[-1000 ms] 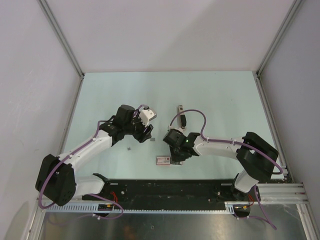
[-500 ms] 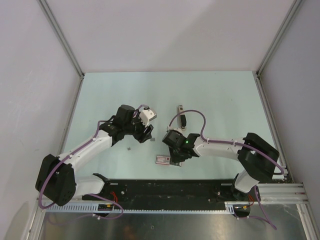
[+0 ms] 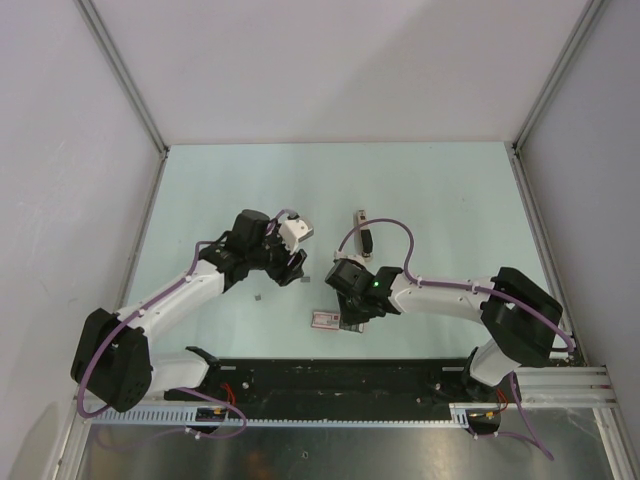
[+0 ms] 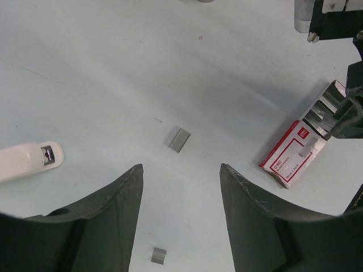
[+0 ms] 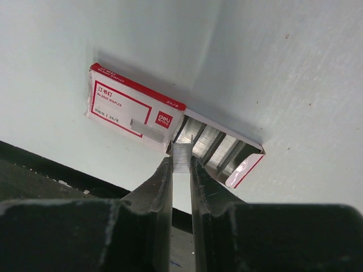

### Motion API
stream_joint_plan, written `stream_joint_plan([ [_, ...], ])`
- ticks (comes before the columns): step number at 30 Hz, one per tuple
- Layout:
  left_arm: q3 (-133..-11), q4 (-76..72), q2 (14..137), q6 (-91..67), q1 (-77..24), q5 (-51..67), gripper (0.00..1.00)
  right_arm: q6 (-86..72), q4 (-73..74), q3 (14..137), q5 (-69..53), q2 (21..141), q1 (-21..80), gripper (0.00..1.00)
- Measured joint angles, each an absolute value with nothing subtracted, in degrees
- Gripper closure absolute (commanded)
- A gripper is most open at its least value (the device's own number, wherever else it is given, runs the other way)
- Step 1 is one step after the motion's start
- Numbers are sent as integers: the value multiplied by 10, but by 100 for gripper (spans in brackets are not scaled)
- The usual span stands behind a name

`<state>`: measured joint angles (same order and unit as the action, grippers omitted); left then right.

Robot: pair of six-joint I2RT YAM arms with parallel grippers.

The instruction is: Unload the staples from the stapler

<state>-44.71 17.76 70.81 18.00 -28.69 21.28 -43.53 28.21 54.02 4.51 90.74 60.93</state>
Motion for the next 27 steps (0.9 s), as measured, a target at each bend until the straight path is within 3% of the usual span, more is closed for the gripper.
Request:
stream_joint_plan([
  [14,-445,178,708,180,-287,213,37,-436,281,540,45,925,609,90],
  [21,-442,178,708,180,-287,213,37,-441,281,540,47,926,609,54],
  [24,-441,178,708,180,-287,214,37,-445,278,541,46,926,609,45],
  [27,-441,178,708,180,-287,214,37,-446,273,542,45,925,610,42],
])
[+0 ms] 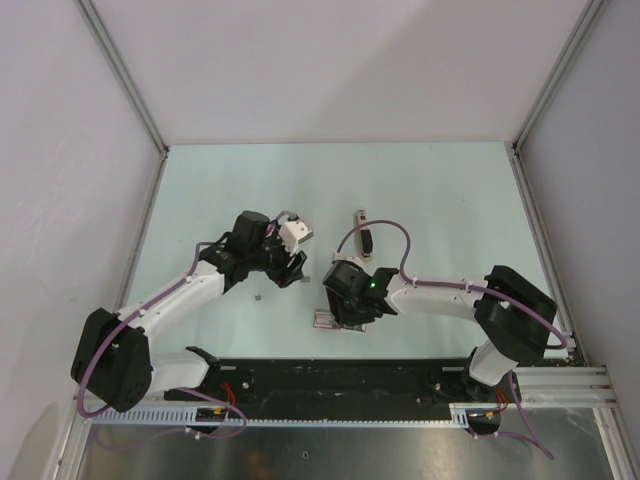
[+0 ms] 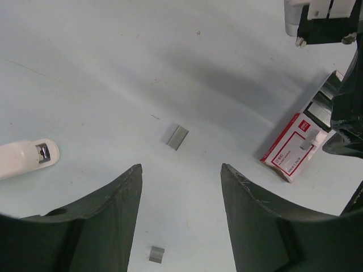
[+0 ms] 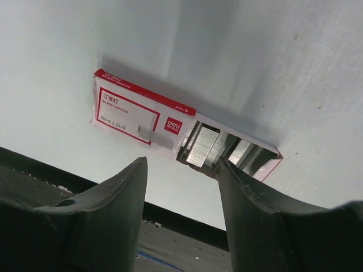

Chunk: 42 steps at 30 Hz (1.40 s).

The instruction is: Unload the staples from the stapler

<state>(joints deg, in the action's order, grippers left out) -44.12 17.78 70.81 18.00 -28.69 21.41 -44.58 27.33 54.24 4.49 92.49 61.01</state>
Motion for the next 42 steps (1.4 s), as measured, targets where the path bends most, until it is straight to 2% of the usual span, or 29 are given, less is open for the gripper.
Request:
stream_joint_plan([
  [6,-441,178,708,180,-287,215,37,-446,275,542,47,901,609,43],
  [11,-441,178,708,180,-287,215,37,-440,280,559,47,864,605,53],
  [14,-440,178,710,183,-287,215,37,-432,279,568,45,848,591,55],
  [22,-461,185,797,247,-295,204,35,-388,287,569,45,795,517,53],
  [31,-531,204,919,331,-354,159,34,-340,293,569,38,707,440,52],
  [42,-550,220,959,370,-364,131,37,-319,295,562,4,691,403,53],
])
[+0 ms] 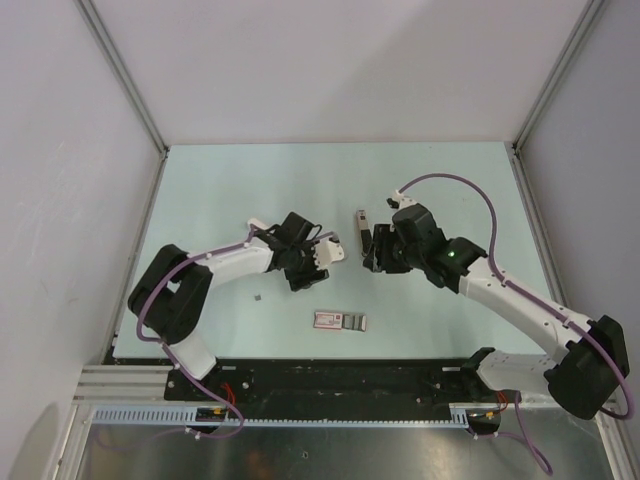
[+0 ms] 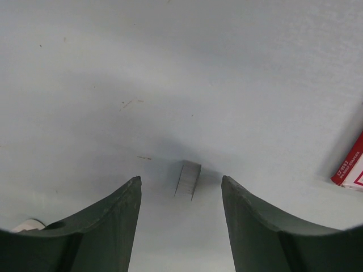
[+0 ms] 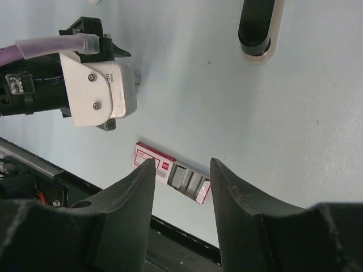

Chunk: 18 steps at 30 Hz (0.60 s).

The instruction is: Unload the staples from the stapler

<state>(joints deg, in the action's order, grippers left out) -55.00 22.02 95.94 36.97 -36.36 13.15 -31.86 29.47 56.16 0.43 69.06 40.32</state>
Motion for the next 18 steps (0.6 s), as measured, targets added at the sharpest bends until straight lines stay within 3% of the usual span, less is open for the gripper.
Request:
stream_joint_plan([
  [5,-550,228,964,380,-364,123,43,-312,295,560,-12,684,388,54],
  [18,-580,239,992,381,-366,127,71,-312,287,538,-34,678,384,57],
])
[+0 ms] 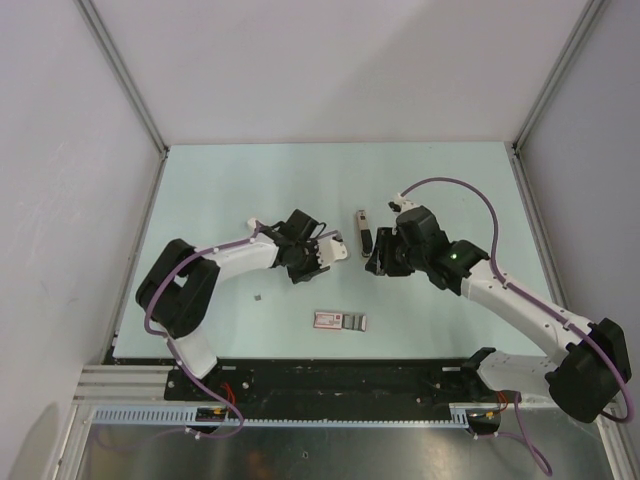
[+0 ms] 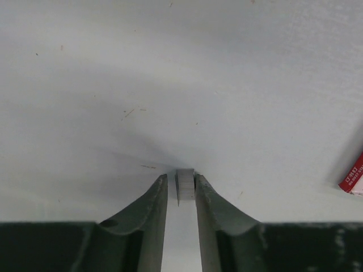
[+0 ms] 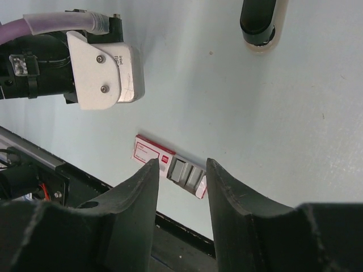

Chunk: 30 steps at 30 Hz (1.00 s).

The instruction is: Unload the staples from the stapler

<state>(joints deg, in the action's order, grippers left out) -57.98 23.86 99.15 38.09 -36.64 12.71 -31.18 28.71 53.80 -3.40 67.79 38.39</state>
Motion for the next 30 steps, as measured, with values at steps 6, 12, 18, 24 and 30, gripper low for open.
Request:
stream_joint_plan([
  [6,-579,240,992,380,-366,127,92,-312,284,537,-39,678,384,59],
  [12,-579,242,988,373,-366,128,100,-311,279,535,-46,678,384,37],
  [18,-590,268,949,328,-354,175,100,-304,267,532,-52,671,383,1],
  [24,-670,274,884,249,-317,286,100,-319,213,505,-91,639,348,1],
  [30,-724,267,861,165,-284,418,100,-328,138,441,-193,605,267,1],
])
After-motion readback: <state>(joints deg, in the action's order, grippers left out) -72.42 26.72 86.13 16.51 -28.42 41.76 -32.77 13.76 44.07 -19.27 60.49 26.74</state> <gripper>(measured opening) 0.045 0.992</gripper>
